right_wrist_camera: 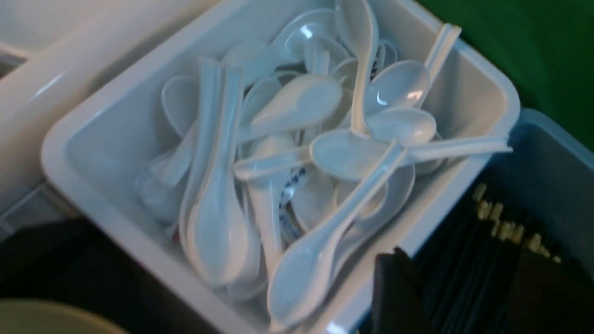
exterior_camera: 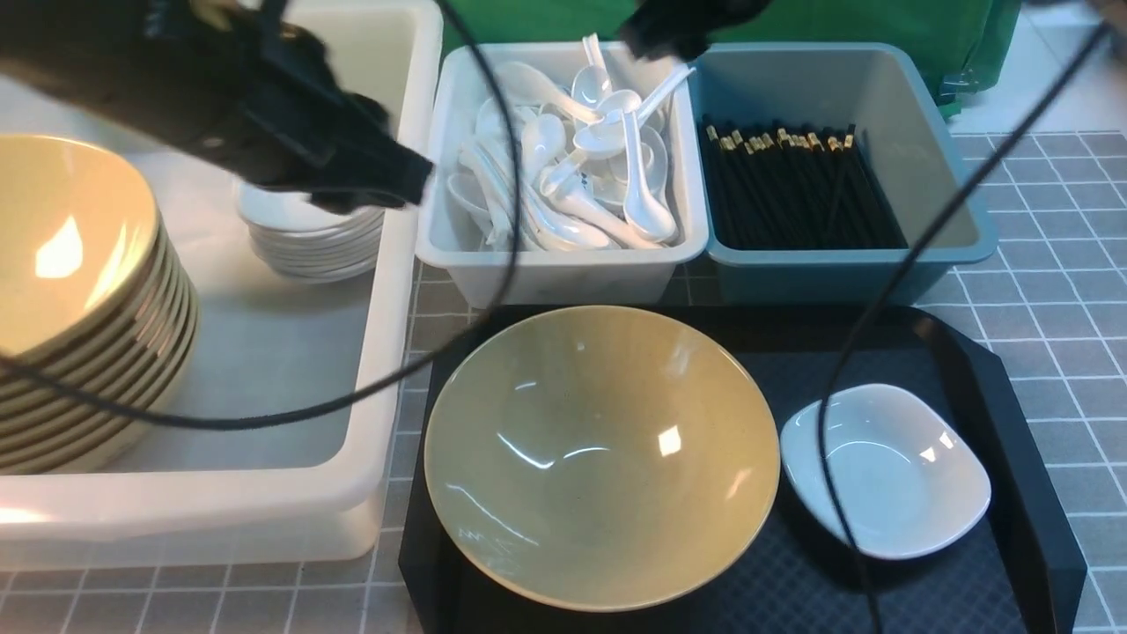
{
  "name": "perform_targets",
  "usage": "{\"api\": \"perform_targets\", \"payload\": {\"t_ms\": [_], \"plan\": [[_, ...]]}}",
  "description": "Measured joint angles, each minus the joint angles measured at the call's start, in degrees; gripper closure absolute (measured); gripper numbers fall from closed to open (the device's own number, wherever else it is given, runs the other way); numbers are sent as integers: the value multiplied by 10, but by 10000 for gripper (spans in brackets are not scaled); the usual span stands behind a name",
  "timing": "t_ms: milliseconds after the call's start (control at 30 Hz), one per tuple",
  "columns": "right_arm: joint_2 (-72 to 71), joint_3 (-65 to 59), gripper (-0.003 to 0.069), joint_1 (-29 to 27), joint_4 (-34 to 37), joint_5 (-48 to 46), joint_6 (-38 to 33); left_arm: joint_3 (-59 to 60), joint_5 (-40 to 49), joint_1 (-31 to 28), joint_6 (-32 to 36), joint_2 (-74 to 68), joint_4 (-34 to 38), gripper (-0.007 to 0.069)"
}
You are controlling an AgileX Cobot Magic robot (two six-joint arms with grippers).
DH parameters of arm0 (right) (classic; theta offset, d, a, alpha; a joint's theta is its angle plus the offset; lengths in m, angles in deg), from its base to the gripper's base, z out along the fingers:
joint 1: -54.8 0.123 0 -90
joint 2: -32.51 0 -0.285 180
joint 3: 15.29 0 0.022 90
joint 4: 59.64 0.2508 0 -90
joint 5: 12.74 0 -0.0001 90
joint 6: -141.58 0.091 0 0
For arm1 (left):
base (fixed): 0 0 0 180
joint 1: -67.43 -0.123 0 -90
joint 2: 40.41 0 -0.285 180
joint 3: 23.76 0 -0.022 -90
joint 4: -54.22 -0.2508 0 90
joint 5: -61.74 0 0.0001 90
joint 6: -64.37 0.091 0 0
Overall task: On grey table put chopsticks spoon bowls plates into blue grey white boxes.
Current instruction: 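Grasp the large bowl on the tray by its rim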
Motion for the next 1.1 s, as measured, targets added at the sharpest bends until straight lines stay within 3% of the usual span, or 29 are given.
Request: {"api": "perform_targets", "payload": {"t_ms": [200, 300, 767, 833, 1100], "plan": [[-49, -21, 533, 2, 23, -79, -28, -79, 25, 51, 73, -107, 6, 158], [-86, -73, 591, 2, 35, -83, -28, -113, 30, 74, 83, -168, -11, 98], [-324, -374, 620, 2, 39, -80, -30, -135, 19, 90, 73, -340, -68, 87], [-341, -399, 620, 2, 39, -68, -30, -135, 20, 90, 66, -344, -68, 123], [-349, -429, 617, 2, 45, -28, -30, -151, 80, 90, 19, -310, -31, 547]]}}
